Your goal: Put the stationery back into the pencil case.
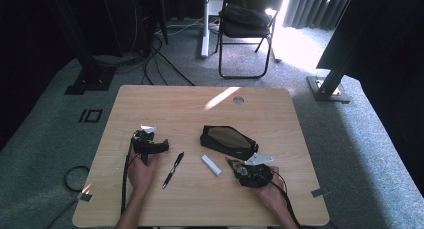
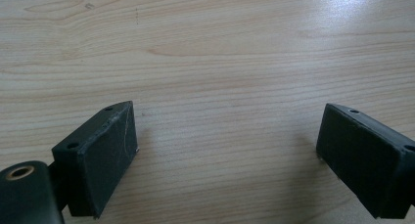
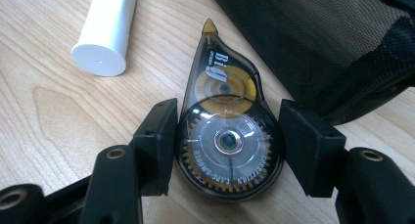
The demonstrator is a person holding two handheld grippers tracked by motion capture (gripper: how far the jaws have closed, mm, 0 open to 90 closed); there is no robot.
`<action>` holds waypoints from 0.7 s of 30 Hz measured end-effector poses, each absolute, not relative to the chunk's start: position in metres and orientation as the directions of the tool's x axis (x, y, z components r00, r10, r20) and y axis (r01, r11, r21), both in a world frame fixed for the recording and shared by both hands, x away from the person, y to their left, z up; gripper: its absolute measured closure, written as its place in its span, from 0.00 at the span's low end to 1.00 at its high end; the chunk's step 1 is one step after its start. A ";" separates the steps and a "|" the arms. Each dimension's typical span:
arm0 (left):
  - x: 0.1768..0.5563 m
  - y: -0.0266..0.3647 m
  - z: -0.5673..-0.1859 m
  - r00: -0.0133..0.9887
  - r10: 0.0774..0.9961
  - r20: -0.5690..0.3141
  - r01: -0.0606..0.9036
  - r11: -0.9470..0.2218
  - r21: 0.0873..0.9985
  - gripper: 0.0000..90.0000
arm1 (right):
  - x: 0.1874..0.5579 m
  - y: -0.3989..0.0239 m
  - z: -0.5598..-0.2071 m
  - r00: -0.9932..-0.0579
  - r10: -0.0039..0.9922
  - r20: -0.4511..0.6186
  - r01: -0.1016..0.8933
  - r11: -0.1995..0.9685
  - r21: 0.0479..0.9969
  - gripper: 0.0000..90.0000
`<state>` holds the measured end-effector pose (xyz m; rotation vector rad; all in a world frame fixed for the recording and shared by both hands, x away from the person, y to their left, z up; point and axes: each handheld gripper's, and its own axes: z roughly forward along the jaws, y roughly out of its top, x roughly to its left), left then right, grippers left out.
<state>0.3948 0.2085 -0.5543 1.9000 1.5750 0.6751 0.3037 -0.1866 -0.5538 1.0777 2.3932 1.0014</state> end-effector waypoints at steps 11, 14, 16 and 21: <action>0.395 0.209 -0.554 0.177 0.984 0.021 0.693 -0.140 0.707 0.09 | 0.300 -0.184 -0.550 -0.676 0.736 -0.026 0.489 0.475 0.732 0.46; 0.395 0.209 -0.554 0.177 0.984 0.021 0.693 -0.139 0.707 0.09 | 0.298 -0.183 -0.548 -0.684 0.729 -0.027 0.480 0.478 0.736 0.46; 0.395 0.209 -0.554 0.177 0.984 0.021 0.693 -0.139 0.707 0.09 | 0.298 -0.182 -0.548 -0.685 0.728 -0.030 0.477 0.479 0.737 0.46; 0.395 0.209 -0.554 0.177 0.984 0.021 0.693 -0.140 0.707 0.09 | 0.297 -0.181 -0.547 -0.696 0.718 -0.037 0.462 0.486 0.742 0.46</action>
